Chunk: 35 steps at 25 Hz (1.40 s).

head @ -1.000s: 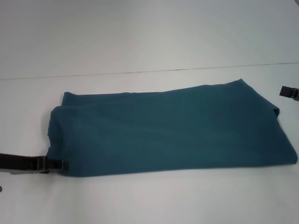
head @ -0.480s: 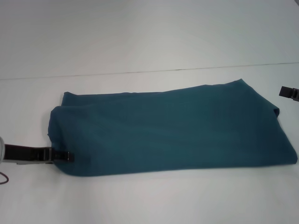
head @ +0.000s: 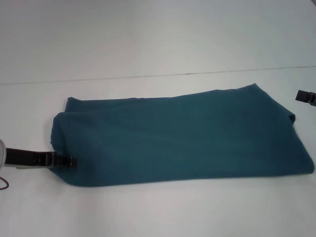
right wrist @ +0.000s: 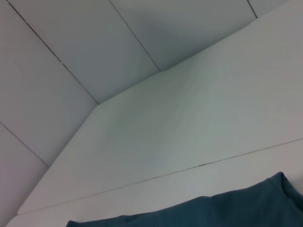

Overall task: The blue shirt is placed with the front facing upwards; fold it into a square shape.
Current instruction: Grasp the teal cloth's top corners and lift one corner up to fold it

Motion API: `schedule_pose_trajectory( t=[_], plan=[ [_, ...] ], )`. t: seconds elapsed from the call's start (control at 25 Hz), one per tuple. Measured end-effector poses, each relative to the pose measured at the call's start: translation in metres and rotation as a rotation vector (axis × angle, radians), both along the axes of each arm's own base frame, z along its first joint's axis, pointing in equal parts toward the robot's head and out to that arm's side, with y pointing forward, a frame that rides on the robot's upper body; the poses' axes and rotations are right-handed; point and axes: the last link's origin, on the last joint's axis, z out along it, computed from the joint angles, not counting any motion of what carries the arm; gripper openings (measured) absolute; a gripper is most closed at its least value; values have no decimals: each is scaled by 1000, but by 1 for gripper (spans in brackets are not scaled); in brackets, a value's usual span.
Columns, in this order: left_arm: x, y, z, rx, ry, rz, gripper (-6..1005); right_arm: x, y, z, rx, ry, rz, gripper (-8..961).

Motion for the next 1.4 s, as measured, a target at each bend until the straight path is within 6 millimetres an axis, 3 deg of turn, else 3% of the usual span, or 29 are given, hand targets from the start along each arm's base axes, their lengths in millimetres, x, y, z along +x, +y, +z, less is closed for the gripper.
schedule_pose_trajectory(
  t=[0.76, 1.2, 1.28, 1.4],
  plan=[
    [-3, 8, 3, 38, 71, -22, 631, 0, 0, 0, 1, 0, -2, 899],
    [-6, 8, 5, 43, 87, -16, 149, 2, -2, 1, 7, 1, -5, 900],
    [-6, 8, 5, 43, 87, -15, 21, 3, -2, 1, 8, 1, -6, 900],
    [-6, 7, 5, 35, 86, -17, 52, 3, -3, 1, 9, 2, -8, 899]
  ],
)
